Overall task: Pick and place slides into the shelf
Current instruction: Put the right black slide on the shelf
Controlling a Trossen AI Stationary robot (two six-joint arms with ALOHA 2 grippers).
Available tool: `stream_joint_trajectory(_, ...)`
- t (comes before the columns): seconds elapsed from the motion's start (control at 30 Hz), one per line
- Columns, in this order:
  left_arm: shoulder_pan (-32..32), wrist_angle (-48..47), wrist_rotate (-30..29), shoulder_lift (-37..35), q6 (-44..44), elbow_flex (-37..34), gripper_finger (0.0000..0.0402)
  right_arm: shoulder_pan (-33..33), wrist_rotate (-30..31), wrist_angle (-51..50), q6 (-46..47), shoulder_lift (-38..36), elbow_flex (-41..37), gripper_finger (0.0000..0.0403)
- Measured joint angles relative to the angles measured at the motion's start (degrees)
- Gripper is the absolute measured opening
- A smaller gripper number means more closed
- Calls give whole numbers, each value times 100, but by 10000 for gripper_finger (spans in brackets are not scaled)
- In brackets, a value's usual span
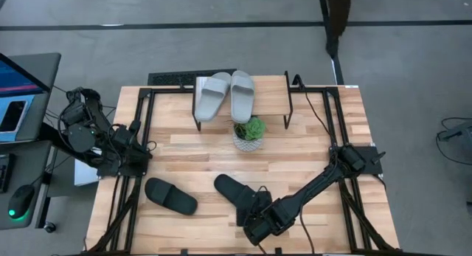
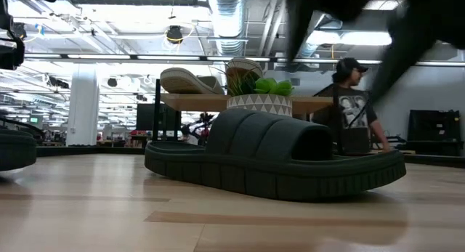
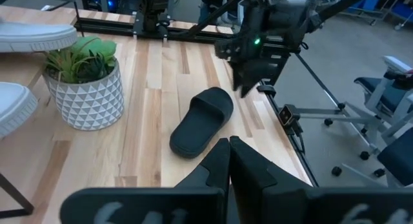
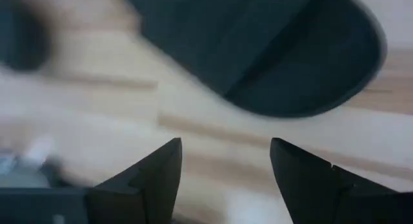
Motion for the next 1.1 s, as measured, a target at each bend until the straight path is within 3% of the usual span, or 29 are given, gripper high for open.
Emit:
stream_joint_trajectory(0.5, -1, 4, 156, 2, -51, 0, 0, 26, -271, -819, 246, 35, -3, 200)
stream_joint_trajectory(1.1, -2, 7, 171, 0, -241, 0, 0, -118, -369, -1017, 196, 73, -174, 214)
